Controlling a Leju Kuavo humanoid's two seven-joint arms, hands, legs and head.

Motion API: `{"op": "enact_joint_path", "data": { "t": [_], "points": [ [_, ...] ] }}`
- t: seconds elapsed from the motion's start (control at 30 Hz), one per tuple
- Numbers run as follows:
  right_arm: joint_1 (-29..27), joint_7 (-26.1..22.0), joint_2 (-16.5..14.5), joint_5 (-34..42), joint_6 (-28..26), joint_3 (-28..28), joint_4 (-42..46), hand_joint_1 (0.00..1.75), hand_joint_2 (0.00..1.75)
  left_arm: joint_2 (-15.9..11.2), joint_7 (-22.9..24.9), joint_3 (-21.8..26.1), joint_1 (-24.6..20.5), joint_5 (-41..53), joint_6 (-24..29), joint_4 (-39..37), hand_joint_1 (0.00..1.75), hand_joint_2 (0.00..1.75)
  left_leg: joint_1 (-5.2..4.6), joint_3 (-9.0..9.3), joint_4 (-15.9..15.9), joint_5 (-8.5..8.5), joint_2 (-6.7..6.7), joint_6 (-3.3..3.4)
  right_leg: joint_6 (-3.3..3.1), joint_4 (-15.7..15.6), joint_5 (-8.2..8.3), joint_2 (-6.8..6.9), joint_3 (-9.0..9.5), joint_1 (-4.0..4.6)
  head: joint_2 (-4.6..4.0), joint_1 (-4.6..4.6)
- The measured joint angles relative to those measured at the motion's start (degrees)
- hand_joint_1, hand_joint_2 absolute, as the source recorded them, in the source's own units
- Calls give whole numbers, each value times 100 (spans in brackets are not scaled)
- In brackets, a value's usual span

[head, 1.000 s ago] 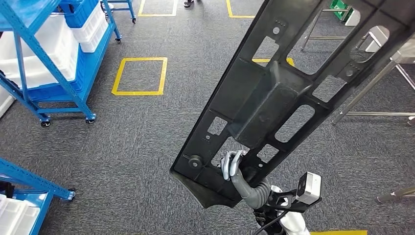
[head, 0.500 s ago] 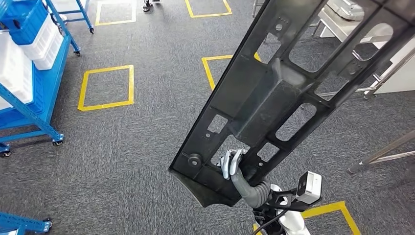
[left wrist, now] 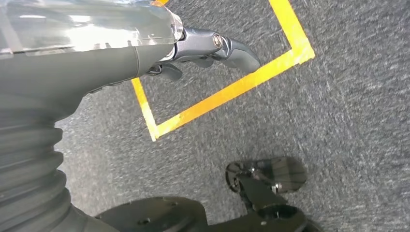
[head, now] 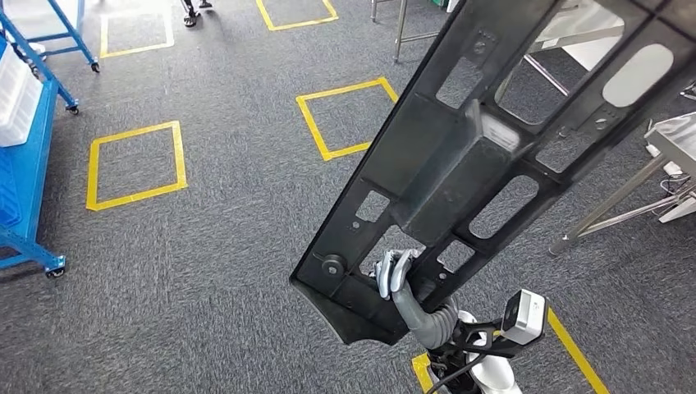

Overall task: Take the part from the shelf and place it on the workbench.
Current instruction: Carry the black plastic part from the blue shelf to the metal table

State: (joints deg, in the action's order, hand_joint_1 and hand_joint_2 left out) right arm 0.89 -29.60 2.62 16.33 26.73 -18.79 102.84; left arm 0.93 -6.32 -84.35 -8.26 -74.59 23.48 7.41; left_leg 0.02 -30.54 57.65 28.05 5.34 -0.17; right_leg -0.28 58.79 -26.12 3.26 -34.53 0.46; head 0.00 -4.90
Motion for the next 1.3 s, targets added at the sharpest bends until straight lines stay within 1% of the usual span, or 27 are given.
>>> {"op": "enact_joint_path", "data": {
  "t": [0.03,0.1,0.13,0.2,0.23,0.27,0.3,0.33,0.4,0.47,0.53,0.57,0.63,0.7,0.77,0.8,0.83,0.87,0.9,0.97,1.0,1.07,1.13,1.2,1.23,1.27,1.3],
  "points": [
    [-2,8,-1,-1,4,3,8,175,175,-3,54,-2,-5,-14,-8,0,0,175,1,16,-5,15,45,-32,-30,-14,8,-72,4,-9,0,-1],
    [8,41,-16,-3,9,8,19,175,175,-18,155,-2,-3,-49,-15,0,0,175,20,-9,129,133,-84,-94,-92,-65,35,-193,31,-39,0,-1],
    [21,60,-35,-4,10,9,25,175,175,-26,197,-2,6,-67,-16,0,0,175,29,-106,359,270,-214,-119,-122,-89,48,-252,47,-59,0,-2],
    [38,89,-78,-4,12,10,30,175,175,-36,248,-1,30,-93,-24,0,0,175,44,-471,1118,628,-435,-150,-157,-94,51,-369,51,-62,0,-2],
    [32,97,-91,-4,12,10,30,175,175,-37,259,1,27,-101,-29,0,0,175,46,-655,1473,748,-461,-161,-161,-91,51,-433,52,-60,0,-2],
    [23,106,-96,-5,12,10,30,175,175,-38,263,2,19,-103,-33,0,0,175,49,-768,1669,763,-469,-169,-161,-85,49,-498,53,-59,0,-2],
    [15,110,-96,-7,12,9,30,175,175,-40,267,3,9,-101,-36,0,0,175,54,-775,1640,657,-474,-172,-157,-75,46,-566,55,-60,0,-2],
    [11,113,-97,-8,12,9,31,175,175,-45,274,3,6,-97,-36,0,0,175,62,-678,1391,454,-492,-171,-149,-61,41,-643,58,-65,0,-2],
    [12,110,-108,-11,9,12,35,175,175,-56,282,0,33,-88,-36,0,0,175,90,-355,615,49,-686,-156,-108,-11,17,-801,45,-70,0,-2],
    [6,111,-134,-33,-6,18,53,175,175,-62,254,-14,57,-63,-36,0,0,175,110,-168,164,-64,-891,-122,-43,36,15,-928,-10,-76,0,-1],
    [-27,137,-162,-87,-43,31,107,175,175,-61,200,-43,55,-21,-36,0,0,175,104,-144,96,-48,-877,-58,34,29,46,-1033,-60,-91,0,-1],
    [-52,156,-173,-117,-67,42,150,175,175,-59,178,-63,43,-1,-36,0,0,175,104,-138,66,-68,-819,-16,65,38,42,-1009,-73,-97,0,-1],
    [-87,185,-185,-161,-93,70,234,175,175,-56,141,-97,12,17,-35,0,0,175,112,-116,7,-103,-694,63,112,278,-117,-766,-192,-89,0,-1],
    [-135,176,-189,-192,-80,91,290,175,175,-56,90,-114,10,-5,-32,0,0,175,96,-109,-10,-105,-554,101,145,947,-463,-476,-514,-87,0,-1],
    [-214,141,-188,-205,-35,107,300,175,175,-55,51,-115,33,-38,-28,0,0,175,83,-107,-8,-89,-402,110,176,1539,-657,-394,-812,-105,0,-1],
    [-243,120,-187,-203,-8,112,291,175,175,-55,41,-115,43,-50,-27,0,0,175,81,-103,-7,-79,-327,107,183,1566,-606,-373,-829,-113,0,0],
    [-256,99,-186,-200,14,115,280,175,175,-53,36,-115,49,-57,-26,0,0,175,80,-93,-7,-69,-258,99,181,1354,-459,-341,-719,-118,0,0],
    [-257,77,-185,-197,34,118,269,175,175,-49,37,-115,52,-66,-24,0,0,175,79,-76,-7,-55,-197,84,168,972,-265,-263,-512,-118,0,0],
    [-251,56,-185,-193,50,120,263,175,175,-46,45,-115,53,-78,-21,0,0,175,67,-58,-3,-37,-143,62,145,563,-124,-127,-293,-97,0,0],
    [-241,20,-185,-194,93,122,257,175,175,-40,66,-115,56,-101,-14,0,0,175,38,-23,2,0,-49,6,78,54,5,44,-27,-46,0,-1],
    [-238,8,-185,-196,111,122,256,175,175,-40,73,-115,58,-109,-11,0,0,175,25,-9,-1,14,-2,-24,47,-2,-11,52,-10,-21,0,-1],
    [-243,-2,-187,-198,130,120,256,175,175,-37,76,-115,48,-112,-6,0,0,175,33,23,-2,45,64,-87,-13,-28,5,-81,-8,-27,0,-2],
    [-227,-3,-197,-202,153,107,252,175,175,-34,63,-115,36,-120,7,0,0,175,55,-43,219,211,-110,-140,-84,-75,28,-197,25,-59,0,-2],
    [-188,-4,-222,-202,191,80,232,175,175,-34,45,-114,50,-152,19,0,0,175,69,-341,875,551,-373,-165,-134,-91,33,-314,46,-71,0,-2],
    [-173,-4,-234,-198,206,67,215,175,175,-34,31,-113,56,-172,21,0,0,175,69,-534,1259,701,-430,-174,-146,-86,32,-380,48,-67,0,-2],
    [-164,-4,-241,-194,215,57,196,175,175,-34,22,-111,53,-183,21,0,0,175,68,-682,1532,765,-455,-181,-150,-79,29,-453,50,-61,0,-2],
    [-160,-4,-242,-190,217,49,176,175,175,-34,16,-109,45,-187,21,0,0,175,68,-742,1606,715,-467,-181,-150,-69,26,-528,52,-57,0,-2]
  ]
}}
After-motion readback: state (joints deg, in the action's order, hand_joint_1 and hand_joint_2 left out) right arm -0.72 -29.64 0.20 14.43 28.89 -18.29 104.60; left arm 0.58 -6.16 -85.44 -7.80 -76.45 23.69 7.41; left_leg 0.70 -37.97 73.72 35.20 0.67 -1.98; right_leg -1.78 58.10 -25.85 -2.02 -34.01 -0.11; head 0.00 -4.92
